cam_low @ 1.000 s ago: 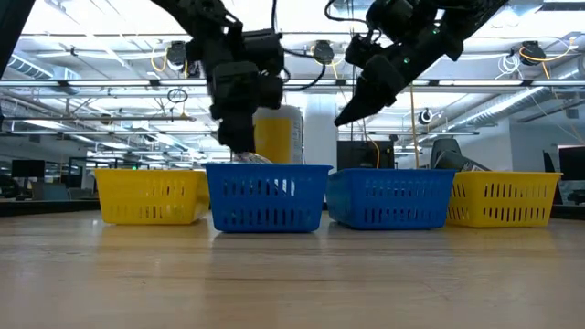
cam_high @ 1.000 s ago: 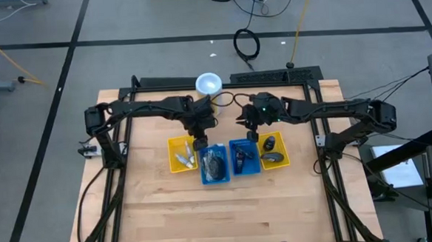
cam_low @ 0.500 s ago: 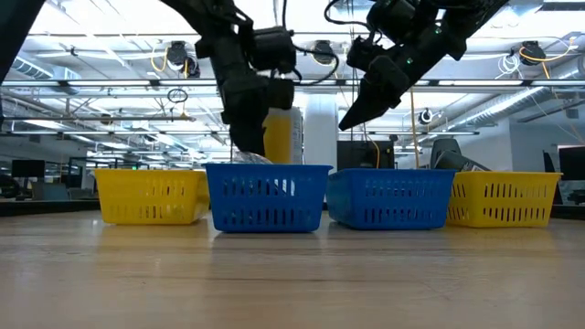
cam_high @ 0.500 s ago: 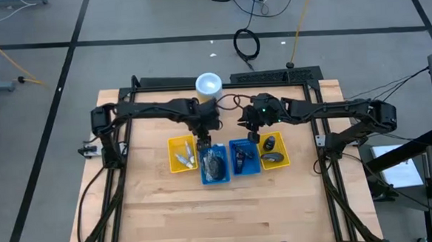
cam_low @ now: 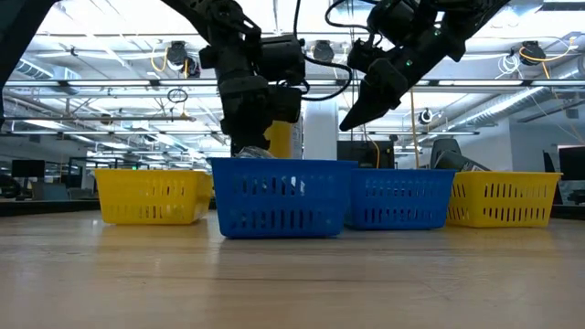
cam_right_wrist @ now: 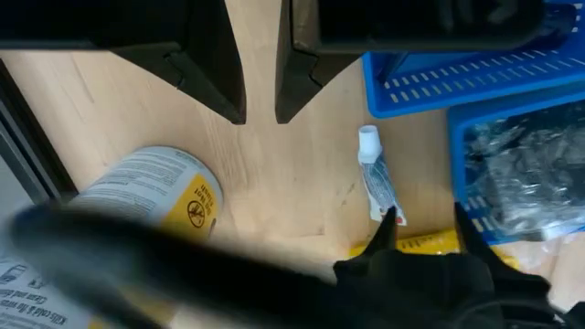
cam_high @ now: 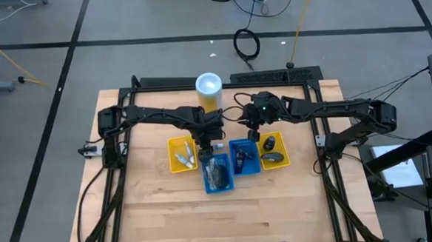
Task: Pick & Place Travel size toiletries
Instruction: Put the white toothpaste into the left yellow bin
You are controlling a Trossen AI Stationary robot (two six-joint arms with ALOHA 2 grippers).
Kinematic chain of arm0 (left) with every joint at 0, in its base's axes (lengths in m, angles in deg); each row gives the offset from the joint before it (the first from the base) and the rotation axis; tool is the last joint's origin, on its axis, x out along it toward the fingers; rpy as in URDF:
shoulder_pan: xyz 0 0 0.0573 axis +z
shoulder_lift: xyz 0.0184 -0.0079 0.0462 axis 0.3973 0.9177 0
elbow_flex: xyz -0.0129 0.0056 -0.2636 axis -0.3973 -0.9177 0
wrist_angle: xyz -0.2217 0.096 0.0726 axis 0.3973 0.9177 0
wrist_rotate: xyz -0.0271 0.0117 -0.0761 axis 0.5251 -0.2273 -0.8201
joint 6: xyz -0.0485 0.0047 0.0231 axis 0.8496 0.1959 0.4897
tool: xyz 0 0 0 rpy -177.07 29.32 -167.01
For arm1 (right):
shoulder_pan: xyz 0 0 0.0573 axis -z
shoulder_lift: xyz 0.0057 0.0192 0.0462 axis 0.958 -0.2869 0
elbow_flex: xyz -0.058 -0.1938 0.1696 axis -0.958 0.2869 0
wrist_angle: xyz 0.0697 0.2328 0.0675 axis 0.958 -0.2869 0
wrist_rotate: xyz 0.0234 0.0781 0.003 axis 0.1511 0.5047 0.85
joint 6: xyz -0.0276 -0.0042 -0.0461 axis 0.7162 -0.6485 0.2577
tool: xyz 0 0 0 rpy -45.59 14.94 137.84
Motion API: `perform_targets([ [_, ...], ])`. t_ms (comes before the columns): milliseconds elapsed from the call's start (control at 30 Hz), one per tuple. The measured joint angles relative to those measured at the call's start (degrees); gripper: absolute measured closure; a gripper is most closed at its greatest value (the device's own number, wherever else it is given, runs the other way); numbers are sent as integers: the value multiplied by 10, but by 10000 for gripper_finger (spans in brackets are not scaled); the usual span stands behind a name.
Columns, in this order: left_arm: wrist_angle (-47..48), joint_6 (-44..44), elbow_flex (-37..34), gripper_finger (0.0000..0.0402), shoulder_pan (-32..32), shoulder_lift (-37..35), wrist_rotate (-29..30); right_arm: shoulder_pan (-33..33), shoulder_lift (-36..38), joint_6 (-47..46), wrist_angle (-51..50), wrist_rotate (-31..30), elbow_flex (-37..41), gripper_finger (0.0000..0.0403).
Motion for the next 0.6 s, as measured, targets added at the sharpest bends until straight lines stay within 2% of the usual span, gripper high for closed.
perform_targets([
  [133,-9,3,0,190,-1,5,8,1,0,0,0,0,0,344],
  [300,-3,11,-1,190,3,7,53,1,0,0,-2,0,0,344],
  [600,-13,10,-1,190,12,27,42,1,0,0,-4,0,0,344],
])
